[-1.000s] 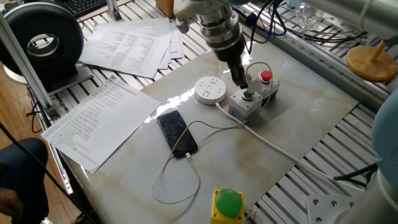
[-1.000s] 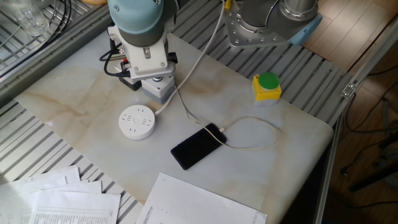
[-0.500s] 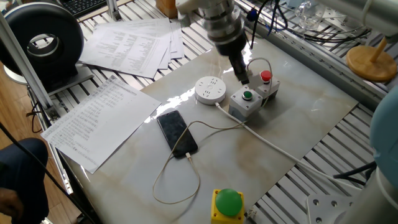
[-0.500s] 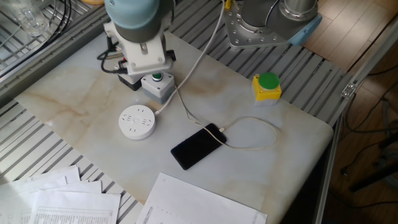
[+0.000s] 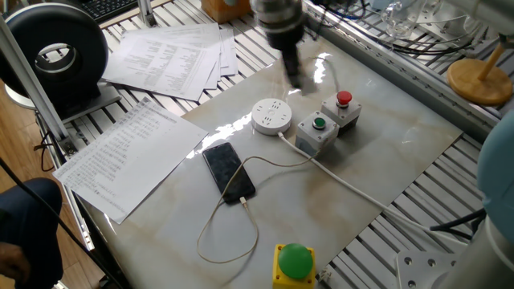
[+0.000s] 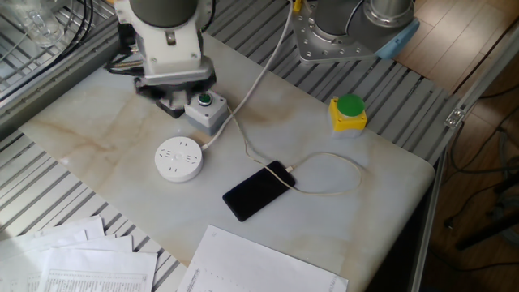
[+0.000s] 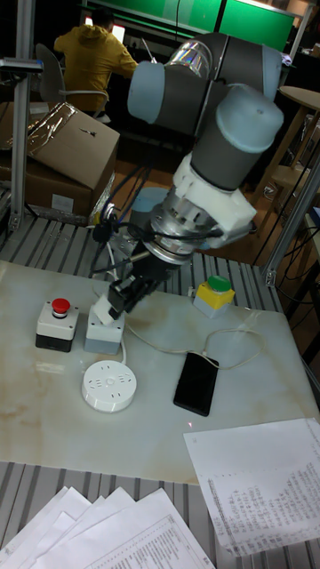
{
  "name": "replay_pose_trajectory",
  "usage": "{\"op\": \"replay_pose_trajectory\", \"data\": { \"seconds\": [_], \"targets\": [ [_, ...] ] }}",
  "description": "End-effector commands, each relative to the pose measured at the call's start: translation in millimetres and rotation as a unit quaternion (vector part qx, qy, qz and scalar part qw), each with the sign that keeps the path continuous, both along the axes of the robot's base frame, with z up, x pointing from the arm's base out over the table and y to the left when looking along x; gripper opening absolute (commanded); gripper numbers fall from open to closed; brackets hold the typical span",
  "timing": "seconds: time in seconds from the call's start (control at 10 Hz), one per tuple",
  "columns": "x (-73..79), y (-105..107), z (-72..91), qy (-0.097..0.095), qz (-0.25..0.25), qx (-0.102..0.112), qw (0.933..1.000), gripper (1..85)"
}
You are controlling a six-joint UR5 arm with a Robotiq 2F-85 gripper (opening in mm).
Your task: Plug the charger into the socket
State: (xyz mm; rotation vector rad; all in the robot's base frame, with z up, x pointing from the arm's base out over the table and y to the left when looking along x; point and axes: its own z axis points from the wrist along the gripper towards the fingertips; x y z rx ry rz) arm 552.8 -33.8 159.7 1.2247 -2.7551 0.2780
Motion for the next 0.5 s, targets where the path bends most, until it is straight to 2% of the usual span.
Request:
{"op": "replay_pose_trajectory", "data": {
  "seconds": [0.0, 0.1, 0.2, 0.4],
  "targets": [
    [64.5, 47.9, -4.7, -0.088, -0.047, 0.063, 0.9930, 1.0],
    [63.6, 51.0, -17.7, -0.079, -0.057, 0.083, 0.9918, 1.0],
    [63.5, 51.5, -25.7, -0.073, -0.056, 0.092, 0.9915, 1.0],
    [63.5, 42.7, -37.2, -0.071, -0.036, 0.088, 0.9930, 1.0]
  ]
}}
